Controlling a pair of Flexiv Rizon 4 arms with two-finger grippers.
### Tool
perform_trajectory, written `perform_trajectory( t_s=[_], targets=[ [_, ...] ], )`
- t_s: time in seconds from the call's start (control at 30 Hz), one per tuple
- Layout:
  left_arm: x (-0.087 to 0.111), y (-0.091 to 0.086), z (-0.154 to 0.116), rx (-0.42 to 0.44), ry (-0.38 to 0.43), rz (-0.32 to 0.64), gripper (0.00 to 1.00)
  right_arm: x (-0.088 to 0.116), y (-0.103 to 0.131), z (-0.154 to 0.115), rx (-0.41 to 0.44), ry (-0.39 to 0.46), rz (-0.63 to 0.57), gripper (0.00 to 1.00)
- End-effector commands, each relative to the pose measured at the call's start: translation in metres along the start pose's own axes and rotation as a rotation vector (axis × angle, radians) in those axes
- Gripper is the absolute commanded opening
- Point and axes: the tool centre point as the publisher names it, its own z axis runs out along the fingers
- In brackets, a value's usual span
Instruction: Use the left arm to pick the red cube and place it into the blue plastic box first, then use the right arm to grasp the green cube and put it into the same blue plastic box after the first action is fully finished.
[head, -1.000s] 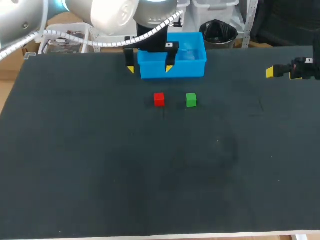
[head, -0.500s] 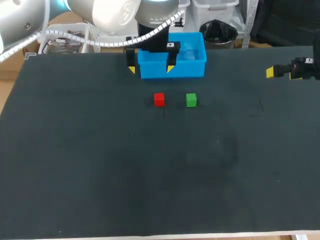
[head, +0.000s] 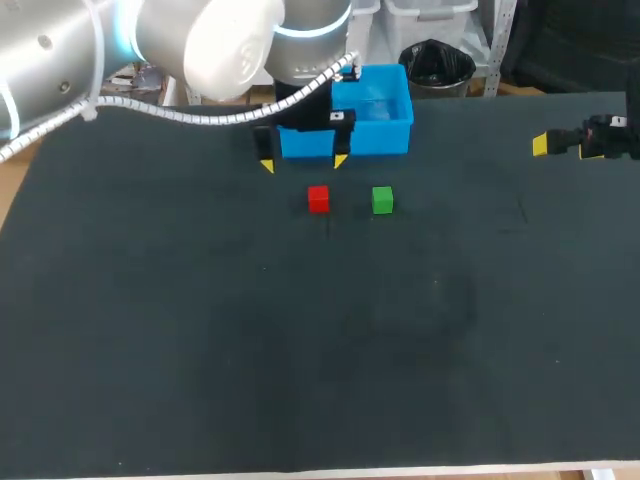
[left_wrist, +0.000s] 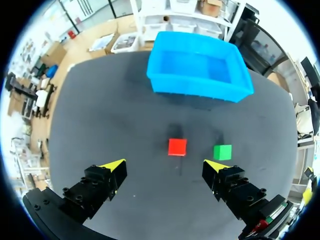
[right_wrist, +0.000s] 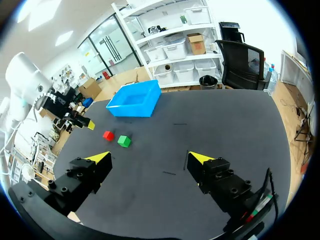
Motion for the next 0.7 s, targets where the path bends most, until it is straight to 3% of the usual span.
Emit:
perform_trajectory(
  t_s=[0.03,0.27,0.7],
  targets=[
    [-0.004,-0.006,0.010,0.021,0.014,0.002,1.00,0.000,0.000,0.000,0.001,0.000,0.000,1.00],
    [-0.003,-0.013,0.029,0.041,0.018,0.000,1.00,0.000,0.000,0.000,0.001,0.000,0.000,1.00],
    [-0.007,-0.020,0.071,-0.004,0.032,0.009,1.00,0.000,0.000,0.000,0.001,0.000,0.000,1.00]
  ],
)
